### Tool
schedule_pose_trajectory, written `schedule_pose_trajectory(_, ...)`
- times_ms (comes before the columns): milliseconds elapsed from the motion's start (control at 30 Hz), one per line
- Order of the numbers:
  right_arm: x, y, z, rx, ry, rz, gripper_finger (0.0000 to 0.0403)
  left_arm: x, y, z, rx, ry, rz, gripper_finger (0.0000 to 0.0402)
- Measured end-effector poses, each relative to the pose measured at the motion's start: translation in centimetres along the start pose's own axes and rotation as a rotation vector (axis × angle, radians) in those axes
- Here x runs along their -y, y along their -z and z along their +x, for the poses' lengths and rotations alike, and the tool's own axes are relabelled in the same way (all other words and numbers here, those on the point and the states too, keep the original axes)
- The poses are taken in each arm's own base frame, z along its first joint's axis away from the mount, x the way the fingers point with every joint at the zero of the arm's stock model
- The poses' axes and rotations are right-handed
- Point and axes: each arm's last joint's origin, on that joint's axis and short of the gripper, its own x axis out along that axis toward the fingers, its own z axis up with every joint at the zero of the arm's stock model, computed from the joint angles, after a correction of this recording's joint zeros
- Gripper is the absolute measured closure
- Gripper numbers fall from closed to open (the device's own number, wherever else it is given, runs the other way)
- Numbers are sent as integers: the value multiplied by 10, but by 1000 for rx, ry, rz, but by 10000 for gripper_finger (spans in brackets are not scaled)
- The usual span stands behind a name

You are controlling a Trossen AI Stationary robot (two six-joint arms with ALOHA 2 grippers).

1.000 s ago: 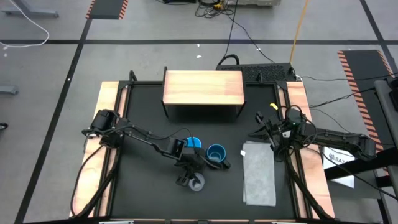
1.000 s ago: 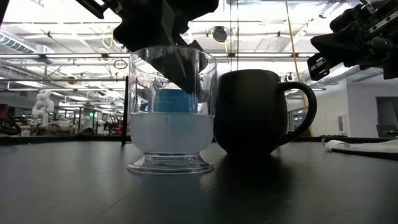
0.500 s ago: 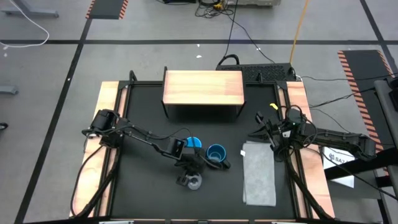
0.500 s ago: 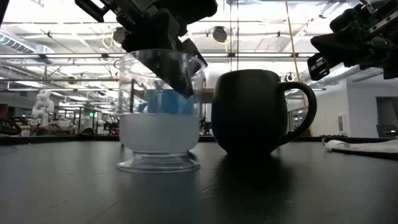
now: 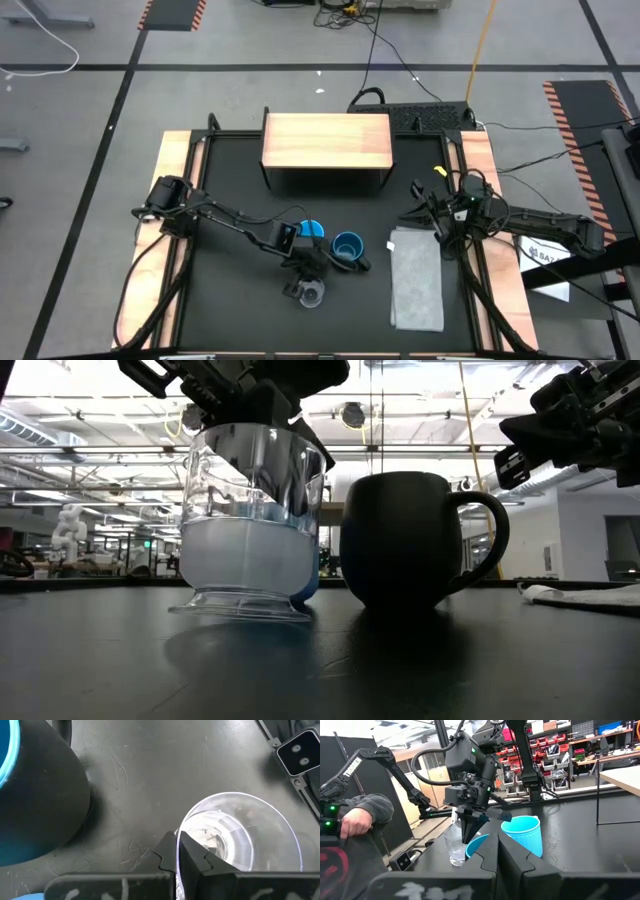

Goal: Stack small to large cups/mugs on shelf
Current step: Put the transparent mug on the shelf

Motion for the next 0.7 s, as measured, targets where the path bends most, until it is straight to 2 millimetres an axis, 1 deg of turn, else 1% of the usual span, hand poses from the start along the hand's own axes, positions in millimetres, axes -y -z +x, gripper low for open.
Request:
schedule_pose_trajectory(267,0,0,0,0,0,0,403,3,0,1,-2,-2,14,398)
schedule_pose_trajectory(500,0,0,0,0,0,0,403,9,-1,2,-10,-57,58,399)
schedule_pose_trajectory(633,0,0,0,-1,0,1,403,12,0,0,-31,-88,77,399)
schedule_pose_trajectory(700,0,0,0,0,0,0,403,12,-2,-4,-57,-115,80,399)
